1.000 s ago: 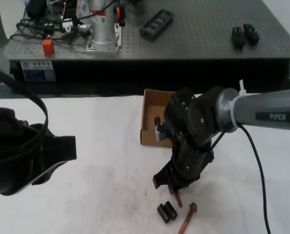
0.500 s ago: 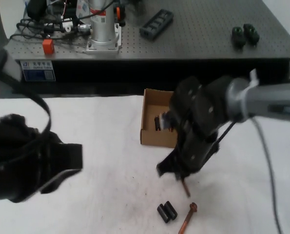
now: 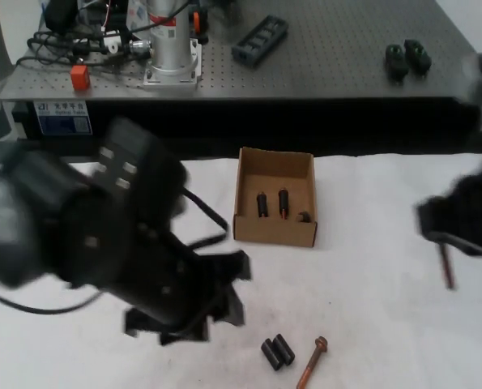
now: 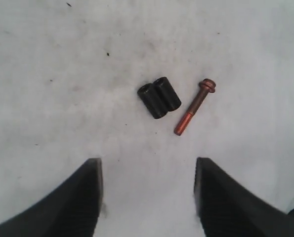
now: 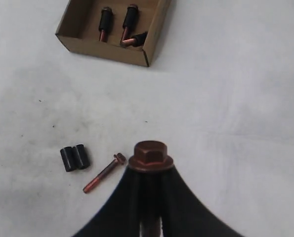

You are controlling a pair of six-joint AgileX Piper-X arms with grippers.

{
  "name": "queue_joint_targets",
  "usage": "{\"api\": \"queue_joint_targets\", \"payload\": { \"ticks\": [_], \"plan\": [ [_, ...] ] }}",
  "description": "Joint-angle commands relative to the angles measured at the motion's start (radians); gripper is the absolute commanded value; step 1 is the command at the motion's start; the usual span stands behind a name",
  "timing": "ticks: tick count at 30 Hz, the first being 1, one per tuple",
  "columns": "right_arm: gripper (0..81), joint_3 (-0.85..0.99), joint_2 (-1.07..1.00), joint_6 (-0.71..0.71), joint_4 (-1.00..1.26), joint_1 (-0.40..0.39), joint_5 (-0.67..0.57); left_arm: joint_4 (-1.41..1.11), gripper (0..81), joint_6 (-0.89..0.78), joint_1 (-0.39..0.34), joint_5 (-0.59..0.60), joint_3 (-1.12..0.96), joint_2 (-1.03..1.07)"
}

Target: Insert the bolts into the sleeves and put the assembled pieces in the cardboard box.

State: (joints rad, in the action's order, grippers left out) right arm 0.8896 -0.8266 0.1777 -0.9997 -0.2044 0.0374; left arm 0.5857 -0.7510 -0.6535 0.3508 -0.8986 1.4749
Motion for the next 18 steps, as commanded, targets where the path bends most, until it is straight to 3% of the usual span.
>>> {"api": "queue_joint_targets", "payload": {
  "ticks": [1,8,18],
  "plan": [
    [2.2,-0.029,0.071,0.034,-0.005,0.016,0.002,-0.04,41.0,-0.035,-0.027,0.01,-0.033,0.049],
    [2.2,-0.073,0.195,0.077,-0.041,0.027,0.002,-0.021,41.0,-0.05,-0.111,-0.034,-0.204,0.264],
    [2.2,-0.073,0.196,0.077,-0.079,0.027,0.002,0.23,41.0,-0.155,-0.116,-0.207,-0.381,0.39]
  ]
}}
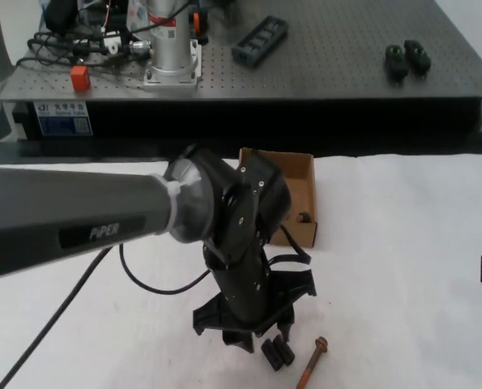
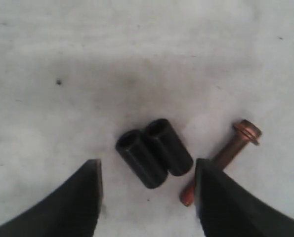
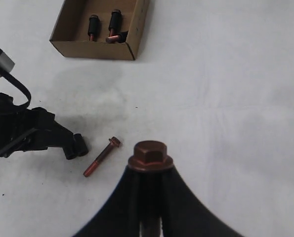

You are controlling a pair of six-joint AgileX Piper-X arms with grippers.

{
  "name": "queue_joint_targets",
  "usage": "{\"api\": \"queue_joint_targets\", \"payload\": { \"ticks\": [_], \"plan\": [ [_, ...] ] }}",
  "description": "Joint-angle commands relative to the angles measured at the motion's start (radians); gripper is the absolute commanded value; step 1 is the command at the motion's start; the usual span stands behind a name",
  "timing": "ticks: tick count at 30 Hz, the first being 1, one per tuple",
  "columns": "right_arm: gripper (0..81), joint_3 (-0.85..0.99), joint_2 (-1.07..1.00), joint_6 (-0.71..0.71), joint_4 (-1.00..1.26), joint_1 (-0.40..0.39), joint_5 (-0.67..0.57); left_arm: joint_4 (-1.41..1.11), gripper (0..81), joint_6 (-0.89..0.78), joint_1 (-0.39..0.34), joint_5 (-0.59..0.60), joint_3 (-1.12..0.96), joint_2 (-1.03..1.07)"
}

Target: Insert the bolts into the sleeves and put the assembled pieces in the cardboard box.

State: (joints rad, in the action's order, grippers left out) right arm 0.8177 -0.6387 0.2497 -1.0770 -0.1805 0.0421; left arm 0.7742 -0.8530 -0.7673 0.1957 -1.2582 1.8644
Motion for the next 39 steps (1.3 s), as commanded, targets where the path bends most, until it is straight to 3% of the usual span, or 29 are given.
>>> {"api": "queue_joint_targets", "payload": {
  "ticks": [1,8,26,33,39],
  "plan": [
    [2.2,-0.001,0.008,0.005,-0.003,0.003,-0.003,0.042,41.0,-0.078,-0.002,-0.059,-0.021,0.001],
    [2.2,-0.001,0.008,-0.003,-0.002,0.003,-0.003,0.041,34.7,-0.128,-0.004,-0.057,-0.021,0.024],
    [2.2,-0.001,0.008,-0.042,-0.002,0.003,0.001,0.046,34.8,-0.156,-0.013,-0.059,-0.021,0.063],
    [2.2,-0.001,0.008,-0.048,-0.006,0.003,0.001,0.204,34.8,-0.012,-0.013,-0.086,-0.021,0.063],
    [2.2,-0.001,0.008,-0.048,-0.007,0.003,0.001,0.271,34.8,-0.052,-0.013,-0.097,-0.021,0.063]
  ]
}}
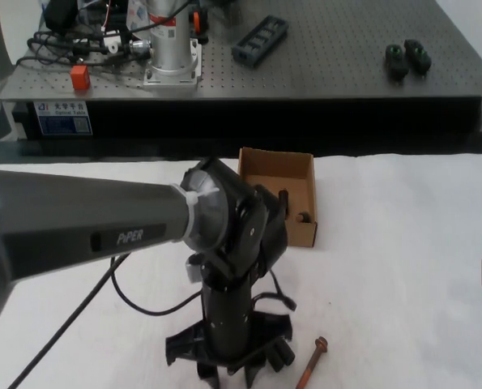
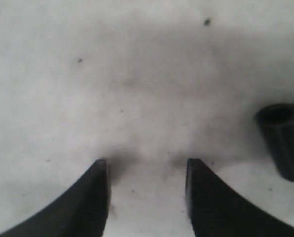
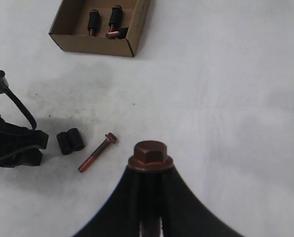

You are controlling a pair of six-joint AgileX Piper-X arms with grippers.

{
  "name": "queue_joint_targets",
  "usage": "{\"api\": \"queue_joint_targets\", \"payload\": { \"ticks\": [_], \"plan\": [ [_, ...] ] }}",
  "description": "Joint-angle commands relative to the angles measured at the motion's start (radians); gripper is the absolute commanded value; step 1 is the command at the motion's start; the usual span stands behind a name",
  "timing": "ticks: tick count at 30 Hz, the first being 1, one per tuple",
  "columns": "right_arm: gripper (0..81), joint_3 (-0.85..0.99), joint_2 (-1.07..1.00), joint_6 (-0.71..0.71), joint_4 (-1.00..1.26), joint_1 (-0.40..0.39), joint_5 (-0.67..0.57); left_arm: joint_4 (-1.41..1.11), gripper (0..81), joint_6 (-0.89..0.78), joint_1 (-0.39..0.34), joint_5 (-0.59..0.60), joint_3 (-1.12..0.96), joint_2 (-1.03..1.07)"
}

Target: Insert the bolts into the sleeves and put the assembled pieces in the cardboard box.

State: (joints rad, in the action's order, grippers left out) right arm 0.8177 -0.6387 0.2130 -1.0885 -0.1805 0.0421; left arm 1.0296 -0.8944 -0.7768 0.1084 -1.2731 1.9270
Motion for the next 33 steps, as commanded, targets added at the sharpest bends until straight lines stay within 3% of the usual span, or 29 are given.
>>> {"api": "queue_joint_targets", "payload": {
  "ticks": [1,5,16,33],
  "plan": [
    [2.2,-0.001,0.008,-0.012,0.004,0.003,0.001,0.012,34.8,-0.046,-0.003,0.015,-0.008,-0.002],
    [2.2,-0.001,0.008,-0.012,0.004,0.003,0.001,-0.012,34.8,-0.119,-0.003,0.071,-0.008,-0.023],
    [2.2,-0.001,0.008,-0.012,0.004,0.003,0.001,-0.253,34.8,-0.318,-0.003,0.015,-0.008,-0.068],
    [2.2,-0.001,0.008,-0.028,0.064,0.003,0.001,-0.256,34.8,-0.341,-0.034,0.048,-0.008,-0.004]
  ]
}}
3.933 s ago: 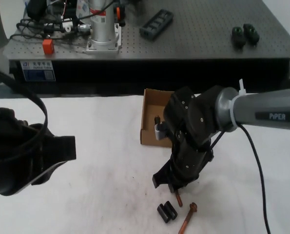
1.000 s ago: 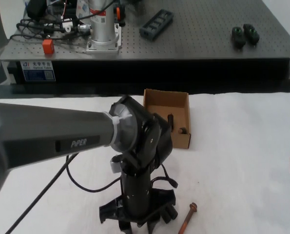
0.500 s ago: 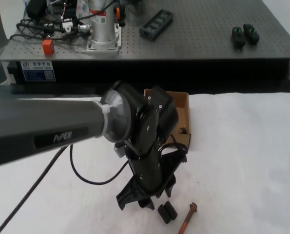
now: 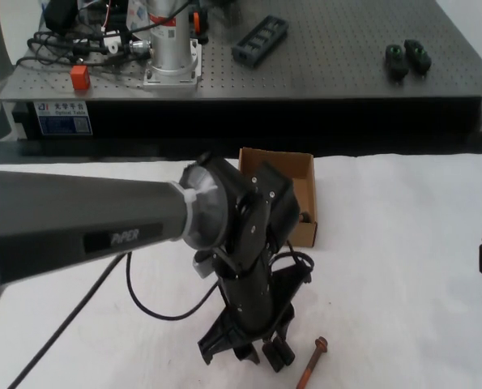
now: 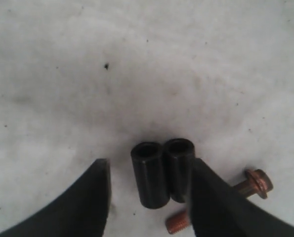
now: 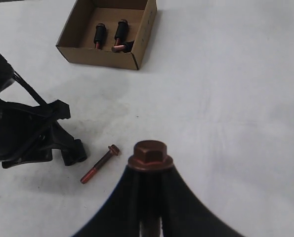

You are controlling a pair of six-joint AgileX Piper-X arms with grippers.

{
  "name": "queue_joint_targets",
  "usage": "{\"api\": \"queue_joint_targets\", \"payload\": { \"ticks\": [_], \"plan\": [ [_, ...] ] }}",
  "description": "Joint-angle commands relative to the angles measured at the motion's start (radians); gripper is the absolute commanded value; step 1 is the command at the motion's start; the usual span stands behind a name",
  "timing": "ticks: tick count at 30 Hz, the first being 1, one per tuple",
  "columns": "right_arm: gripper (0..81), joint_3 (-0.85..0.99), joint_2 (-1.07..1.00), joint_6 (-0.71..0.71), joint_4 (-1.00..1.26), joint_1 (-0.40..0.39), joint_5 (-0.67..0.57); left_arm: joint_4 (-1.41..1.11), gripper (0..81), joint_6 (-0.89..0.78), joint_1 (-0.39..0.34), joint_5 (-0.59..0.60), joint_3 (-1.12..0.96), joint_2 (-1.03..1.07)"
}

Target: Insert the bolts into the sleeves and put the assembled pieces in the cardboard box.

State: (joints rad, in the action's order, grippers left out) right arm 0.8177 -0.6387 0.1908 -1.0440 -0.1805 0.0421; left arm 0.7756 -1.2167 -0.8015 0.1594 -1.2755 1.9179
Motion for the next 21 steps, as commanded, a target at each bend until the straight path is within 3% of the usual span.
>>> {"api": "queue_joint_targets", "payload": {
  "ticks": [1,7,21],
  "plan": [
    [2.2,-0.001,0.008,-0.006,0.019,0.003,0.001,-0.002,34.6,-0.019,-0.012,0.001,-0.005,0.011],
    [2.2,-0.001,0.008,-0.006,0.011,0.003,0.001,0.022,25.3,-0.019,-0.012,-0.008,-0.005,0.018],
    [2.2,-0.001,0.008,-0.006,0.01,0.003,0.001,0.08,25.3,-0.005,-0.012,-0.08,-0.004,0.018]
  ]
}}
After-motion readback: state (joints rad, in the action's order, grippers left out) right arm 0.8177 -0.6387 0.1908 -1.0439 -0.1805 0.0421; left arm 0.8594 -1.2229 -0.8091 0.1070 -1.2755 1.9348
